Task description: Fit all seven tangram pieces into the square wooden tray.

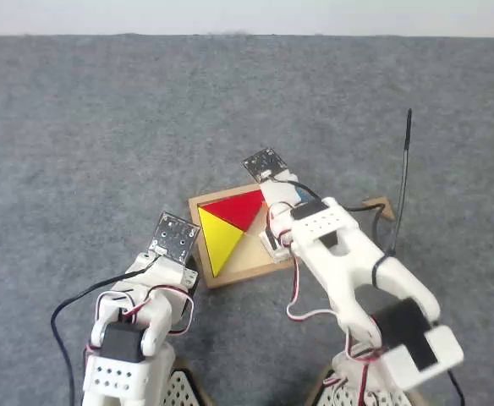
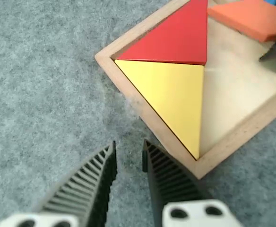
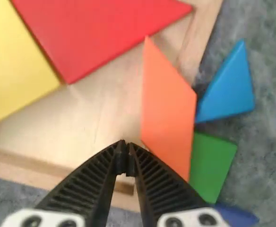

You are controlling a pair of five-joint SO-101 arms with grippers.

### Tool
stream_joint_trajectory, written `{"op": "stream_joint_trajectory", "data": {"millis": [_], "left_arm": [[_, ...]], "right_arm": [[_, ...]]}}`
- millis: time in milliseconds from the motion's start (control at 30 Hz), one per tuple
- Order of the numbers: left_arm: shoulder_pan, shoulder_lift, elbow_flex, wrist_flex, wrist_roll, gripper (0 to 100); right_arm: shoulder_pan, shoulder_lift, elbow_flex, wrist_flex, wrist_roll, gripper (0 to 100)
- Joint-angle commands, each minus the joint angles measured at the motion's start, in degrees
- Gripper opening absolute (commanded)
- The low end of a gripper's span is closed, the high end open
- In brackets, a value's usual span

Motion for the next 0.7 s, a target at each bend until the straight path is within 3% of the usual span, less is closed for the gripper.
{"op": "stream_joint_trajectory", "data": {"millis": [0,200,433,533,667], "left_arm": [[0.0,0.1,-0.4,0.3,0.8,9],[0.0,0.1,-0.4,0.3,0.8,9],[0.0,0.1,-0.4,0.3,0.8,9],[0.0,0.1,-0.4,0.3,0.8,9],[0.0,0.1,-0.4,0.3,0.8,9]], "right_arm": [[0.5,0.8,-4.9,-0.5,1.1,0.6],[0.4,-9.5,-1.1,-0.5,0.9,0.6],[-1.0,-35.3,7.5,3.4,1.4,0.6],[4.9,-41.6,7.4,3.6,2.2,0.6],[13.5,-36.4,7.6,0.2,6.9,0.6]]}}
